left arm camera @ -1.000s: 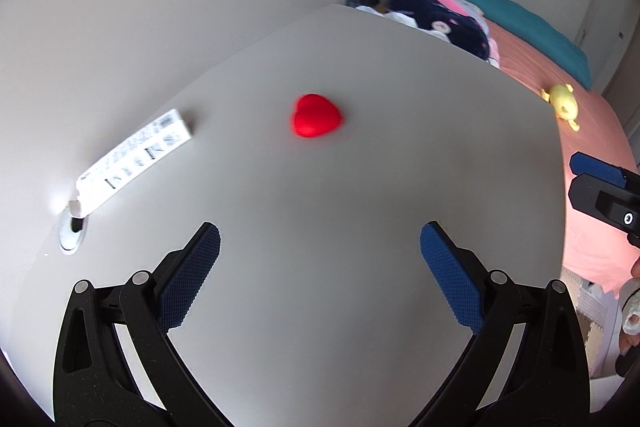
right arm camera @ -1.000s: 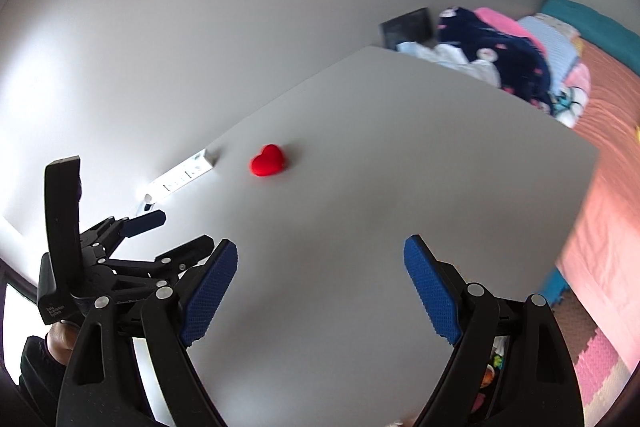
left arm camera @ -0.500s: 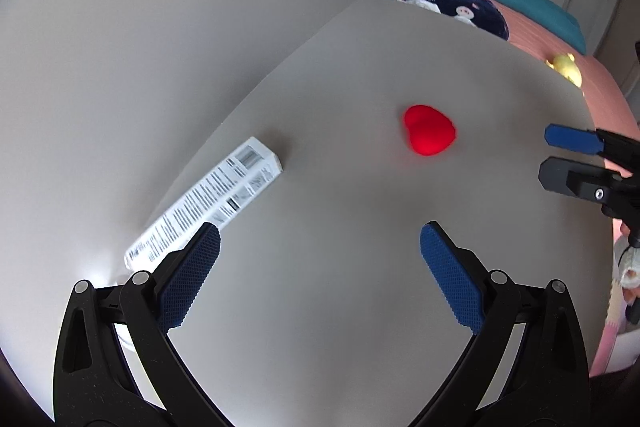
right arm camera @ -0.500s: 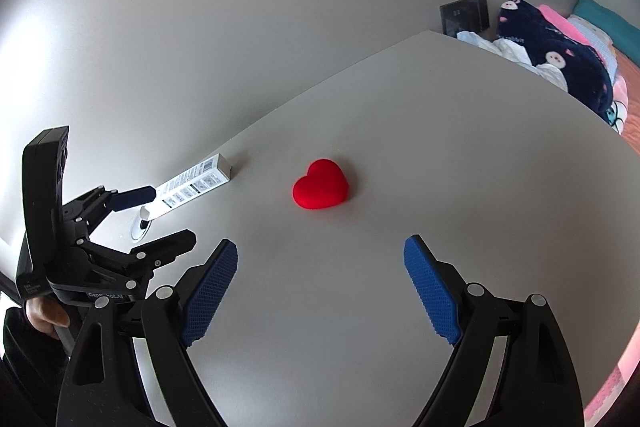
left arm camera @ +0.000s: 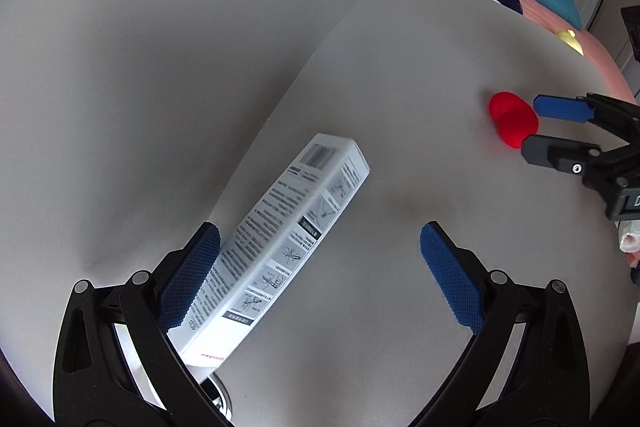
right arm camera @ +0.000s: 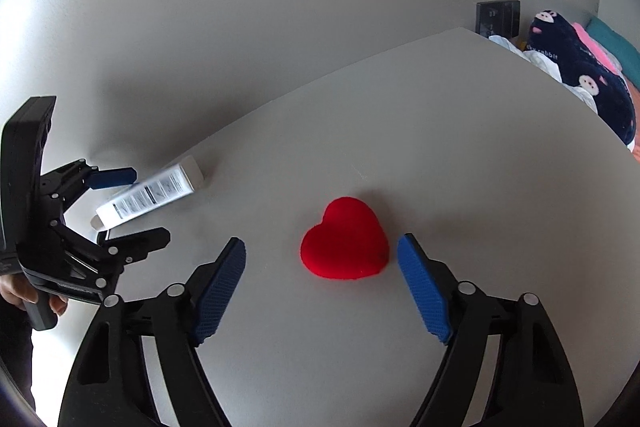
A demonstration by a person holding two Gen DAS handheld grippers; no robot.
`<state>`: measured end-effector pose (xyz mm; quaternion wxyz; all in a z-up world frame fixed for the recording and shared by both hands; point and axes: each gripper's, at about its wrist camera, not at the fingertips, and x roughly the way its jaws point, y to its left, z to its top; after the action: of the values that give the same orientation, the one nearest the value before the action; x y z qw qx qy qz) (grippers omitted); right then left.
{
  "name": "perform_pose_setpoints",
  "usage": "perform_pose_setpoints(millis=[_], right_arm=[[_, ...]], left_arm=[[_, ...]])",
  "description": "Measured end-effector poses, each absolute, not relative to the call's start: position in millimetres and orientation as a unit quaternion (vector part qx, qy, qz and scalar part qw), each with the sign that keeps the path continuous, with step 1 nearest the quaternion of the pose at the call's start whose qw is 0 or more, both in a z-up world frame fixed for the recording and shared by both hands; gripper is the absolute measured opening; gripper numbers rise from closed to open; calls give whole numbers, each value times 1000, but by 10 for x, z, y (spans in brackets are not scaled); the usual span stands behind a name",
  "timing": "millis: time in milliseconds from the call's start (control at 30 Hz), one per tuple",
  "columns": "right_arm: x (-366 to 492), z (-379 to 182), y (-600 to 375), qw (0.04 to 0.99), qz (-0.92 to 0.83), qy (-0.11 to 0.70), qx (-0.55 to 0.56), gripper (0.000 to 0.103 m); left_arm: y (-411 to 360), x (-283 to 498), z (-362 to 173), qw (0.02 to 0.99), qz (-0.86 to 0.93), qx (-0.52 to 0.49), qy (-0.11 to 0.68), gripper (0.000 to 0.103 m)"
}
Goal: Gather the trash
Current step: 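Grasp the white paper packet with the left tool while the right tool grasps the red heart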
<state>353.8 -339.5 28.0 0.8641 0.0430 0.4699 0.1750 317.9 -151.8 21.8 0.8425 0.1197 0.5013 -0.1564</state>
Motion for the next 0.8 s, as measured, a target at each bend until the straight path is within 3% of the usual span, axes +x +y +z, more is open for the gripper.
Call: perform_pose_setpoints(millis=[233,333,433,500,567,800], right_arm=[[3635,222,-3346,865,176,470,23,59],[3683,196,-3357,863,177,473,25,48],[3704,179,-3351,863,178,471,28,48],[3709,166,-3341,864,180,470,28,48],[3718,153,-3345,862,182,471,35,48],[3767,130,-3328,854,194,482,23,48]], left_arm=[[-1520,3215,88,829,-164,125,520,95],[-1428,3250,96,835,-153,86,521,85],[-1294,3228,137,842,-130,70,518,65],[-1229,3221,170,846,-114,60,517,42],[-1171,3204,193,846,-110,44,520,33],[-1263,3102,209,858,-80,60,505,28]])
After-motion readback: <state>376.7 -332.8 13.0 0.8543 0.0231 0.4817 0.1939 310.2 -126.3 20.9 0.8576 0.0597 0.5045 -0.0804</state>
